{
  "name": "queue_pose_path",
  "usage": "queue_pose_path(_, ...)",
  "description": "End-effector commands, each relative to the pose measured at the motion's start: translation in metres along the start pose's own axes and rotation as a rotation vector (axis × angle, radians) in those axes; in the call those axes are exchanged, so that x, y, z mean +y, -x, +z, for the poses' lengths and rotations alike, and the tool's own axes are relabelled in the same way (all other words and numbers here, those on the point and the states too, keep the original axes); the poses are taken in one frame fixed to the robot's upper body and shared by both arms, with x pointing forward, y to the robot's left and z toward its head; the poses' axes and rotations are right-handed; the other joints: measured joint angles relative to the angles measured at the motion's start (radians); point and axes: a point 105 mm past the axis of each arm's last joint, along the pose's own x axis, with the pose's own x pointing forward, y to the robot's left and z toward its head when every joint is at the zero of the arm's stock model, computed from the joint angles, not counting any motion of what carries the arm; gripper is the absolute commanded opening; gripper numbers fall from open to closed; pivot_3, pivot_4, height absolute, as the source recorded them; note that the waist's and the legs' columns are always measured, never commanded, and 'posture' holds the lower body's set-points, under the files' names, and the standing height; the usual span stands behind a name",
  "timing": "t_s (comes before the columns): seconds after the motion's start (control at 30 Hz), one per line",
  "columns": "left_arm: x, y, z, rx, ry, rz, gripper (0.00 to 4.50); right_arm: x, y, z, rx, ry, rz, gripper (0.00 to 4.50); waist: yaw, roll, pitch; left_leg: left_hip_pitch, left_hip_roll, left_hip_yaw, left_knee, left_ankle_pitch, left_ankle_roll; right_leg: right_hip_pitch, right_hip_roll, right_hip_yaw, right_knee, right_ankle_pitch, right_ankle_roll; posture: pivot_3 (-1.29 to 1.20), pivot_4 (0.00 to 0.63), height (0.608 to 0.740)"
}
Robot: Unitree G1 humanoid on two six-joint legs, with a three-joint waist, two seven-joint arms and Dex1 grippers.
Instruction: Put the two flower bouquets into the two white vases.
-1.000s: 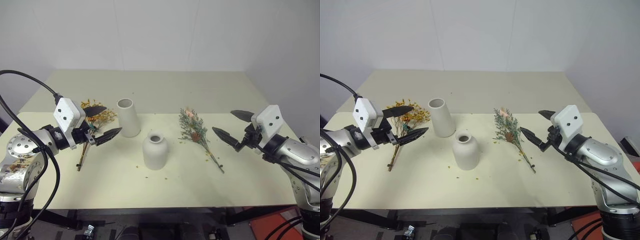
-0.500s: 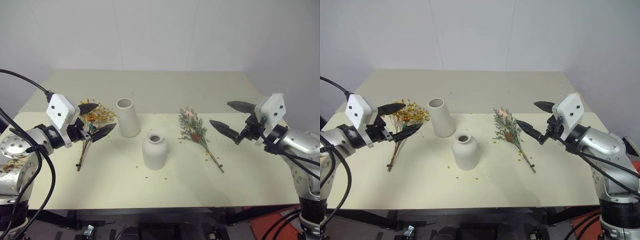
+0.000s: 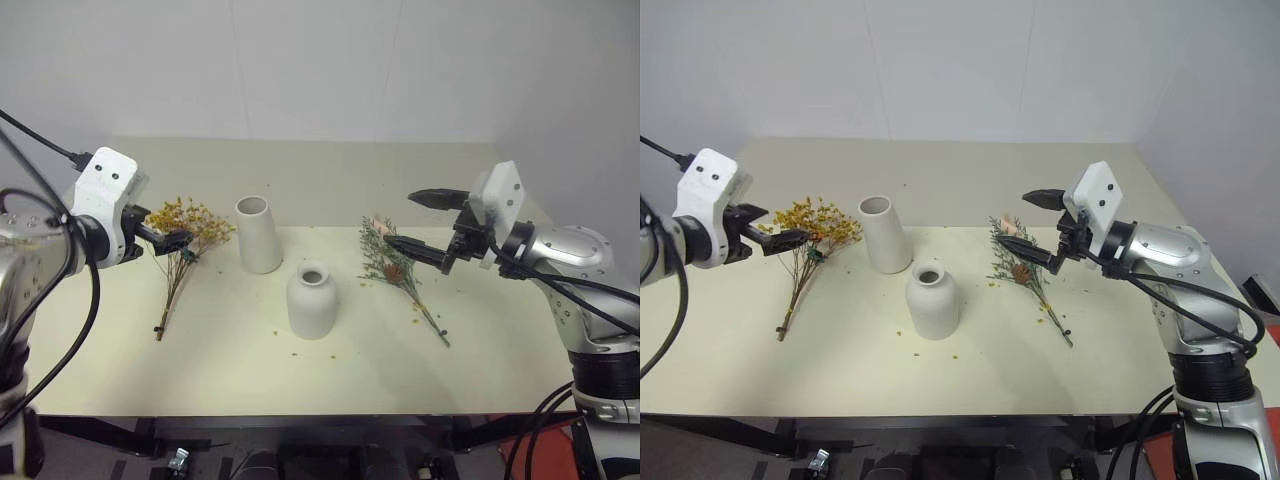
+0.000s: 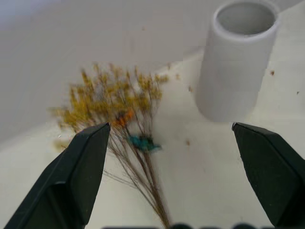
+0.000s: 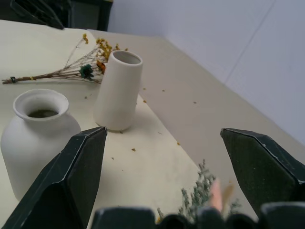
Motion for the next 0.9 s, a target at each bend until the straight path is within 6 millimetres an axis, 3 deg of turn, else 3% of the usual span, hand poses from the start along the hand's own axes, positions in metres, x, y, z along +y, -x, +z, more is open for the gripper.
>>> queue_pose_path(0.03, 0.008, 0.002, -0.002, 0.124, 0.089, 0.028, 4.46, -0.003, -0.009, 0.024, -0.046, 0.047, -0.001, 4.5, -0.002, 0.0, 0.0, 0.0, 0.0, 0.0, 0.0, 0.0, 0.0, 0.0, 0.0, 0.0, 0.0, 0.0, 0.0, 0.0, 0.15, 0.74)
queue_pose_path(0.43, 0.045, -0.028, -0.044, 0.42, 0.318, 0.181, 4.46, 0.009, -0.055, 0.055, -0.119, 0.119, 0.122, 4.5, -0.024, 0.0, 0.0, -0.001, 0.0, 0.0, -0.002, 0.0, 0.0, -0.003, 0.0, 0.001, 0.002, 0.0, -0.001, 0.0, 0.15, 0.74)
queue_pose_path(0.67, 0.045, -0.04, -0.071, 0.553, 0.418, 0.182, 4.46, 0.012, -0.073, 0.066, -0.158, 0.147, 0.16, 4.5, -0.024, 0.0, 0.0, -0.002, -0.001, 0.0, -0.002, 0.0, 0.0, -0.003, -0.001, 0.001, 0.001, 0.001, -0.002, 0.0, 0.15, 0.74)
queue_pose_path(0.9, 0.042, -0.055, -0.089, 0.617, 0.449, 0.201, 4.46, 0.014, -0.077, 0.067, -0.176, 0.146, 0.174, 4.5, -0.022, 0.0, 0.0, -0.003, -0.001, 0.0, -0.002, 0.0, 0.0, -0.004, -0.001, 0.0, 0.002, 0.002, -0.005, 0.0, 0.15, 0.74)
